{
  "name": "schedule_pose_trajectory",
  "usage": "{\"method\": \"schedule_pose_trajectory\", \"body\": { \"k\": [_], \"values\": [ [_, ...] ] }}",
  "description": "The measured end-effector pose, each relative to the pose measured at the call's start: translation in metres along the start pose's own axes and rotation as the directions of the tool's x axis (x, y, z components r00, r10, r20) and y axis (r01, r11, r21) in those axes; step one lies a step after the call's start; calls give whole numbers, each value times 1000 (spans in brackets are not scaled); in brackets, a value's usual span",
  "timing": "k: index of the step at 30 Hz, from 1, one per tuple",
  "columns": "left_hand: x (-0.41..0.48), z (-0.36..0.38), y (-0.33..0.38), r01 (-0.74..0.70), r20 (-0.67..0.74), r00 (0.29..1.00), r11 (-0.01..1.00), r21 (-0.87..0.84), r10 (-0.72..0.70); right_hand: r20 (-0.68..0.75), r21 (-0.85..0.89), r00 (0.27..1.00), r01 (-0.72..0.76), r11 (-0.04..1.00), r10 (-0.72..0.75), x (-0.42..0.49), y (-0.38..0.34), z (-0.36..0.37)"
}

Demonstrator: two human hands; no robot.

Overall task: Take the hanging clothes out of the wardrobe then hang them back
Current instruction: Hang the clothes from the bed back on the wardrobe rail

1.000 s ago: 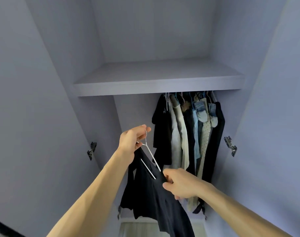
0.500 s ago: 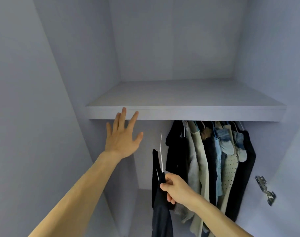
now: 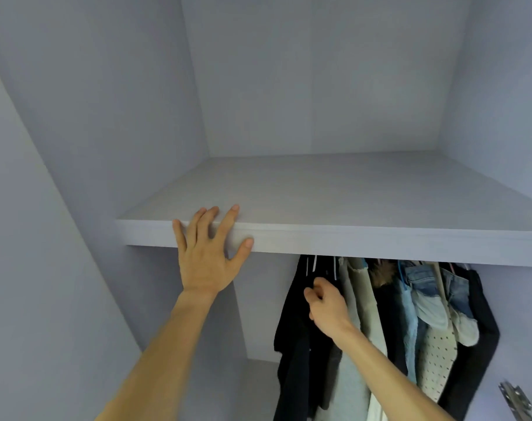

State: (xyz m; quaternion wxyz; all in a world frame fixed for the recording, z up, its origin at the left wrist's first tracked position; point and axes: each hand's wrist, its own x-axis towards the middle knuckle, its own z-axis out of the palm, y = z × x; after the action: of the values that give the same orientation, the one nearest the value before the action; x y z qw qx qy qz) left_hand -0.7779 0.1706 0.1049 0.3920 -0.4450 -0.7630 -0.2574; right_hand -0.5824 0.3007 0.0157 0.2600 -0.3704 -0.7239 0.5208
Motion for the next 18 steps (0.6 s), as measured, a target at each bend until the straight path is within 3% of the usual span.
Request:
{"method": "schedule_pose_trajectory", "body": {
  "k": [7, 12, 18],
  "values": [
    [0, 16, -5, -6, -114, 994, 1000, -3, 6, -27, -69, 996, -82, 994, 80, 58, 14, -7],
    [0, 17, -5, 8, -105, 994, 1000, 8, -7, -21, -83, 991, -135, 987, 134, 68, 21, 3],
    [-1, 16, -3, 24, -89, 996, 1000, 18, -22, -3, -244, 991, -133, 961, 136, 60, 28, 6]
  ]
}}
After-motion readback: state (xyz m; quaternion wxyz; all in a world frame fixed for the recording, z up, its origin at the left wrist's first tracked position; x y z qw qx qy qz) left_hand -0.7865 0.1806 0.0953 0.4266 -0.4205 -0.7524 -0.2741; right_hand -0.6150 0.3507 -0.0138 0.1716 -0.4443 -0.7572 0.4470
